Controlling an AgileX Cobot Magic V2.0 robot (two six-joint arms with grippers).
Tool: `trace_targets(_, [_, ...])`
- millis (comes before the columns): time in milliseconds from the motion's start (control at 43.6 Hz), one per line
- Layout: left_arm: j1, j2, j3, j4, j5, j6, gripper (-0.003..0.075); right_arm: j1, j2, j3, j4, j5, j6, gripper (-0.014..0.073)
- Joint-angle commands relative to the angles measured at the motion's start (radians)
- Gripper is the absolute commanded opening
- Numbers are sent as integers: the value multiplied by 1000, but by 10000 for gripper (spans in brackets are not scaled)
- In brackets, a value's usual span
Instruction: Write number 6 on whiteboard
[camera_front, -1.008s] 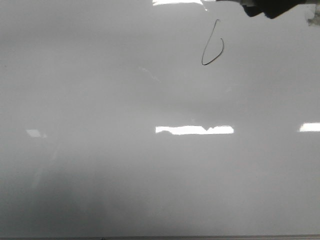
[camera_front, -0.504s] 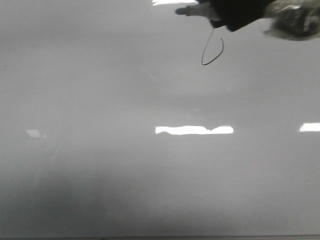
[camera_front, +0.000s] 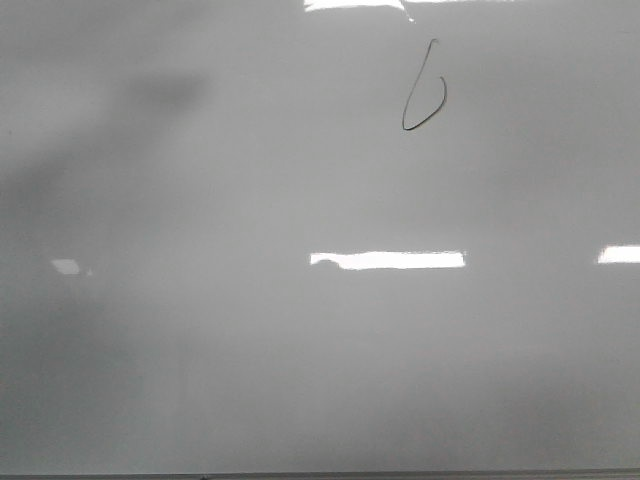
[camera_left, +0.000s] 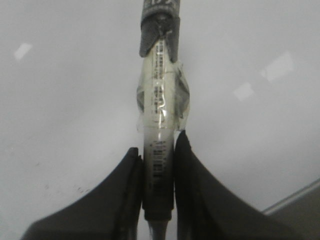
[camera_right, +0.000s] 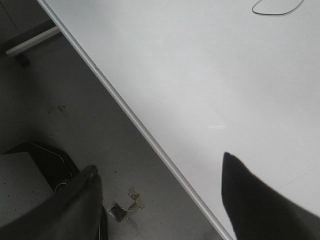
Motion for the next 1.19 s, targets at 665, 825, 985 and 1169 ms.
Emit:
trace_targets(665, [927, -388, 838, 88, -1244, -448, 96, -5, -6, -27, 18, -150, 6, 528])
trace_targets(825, [1001, -296, 839, 49, -1413, -446, 96, -5, -6, -27, 18, -150, 6, 528])
trace_targets(985, [1005, -201, 839, 51, -1553, -380, 96, -5, -6, -27, 19, -150, 6, 528])
trace_targets(1169, [1005, -96, 834, 25, -1615, -335, 97, -5, -6, -27, 22, -149, 6, 528])
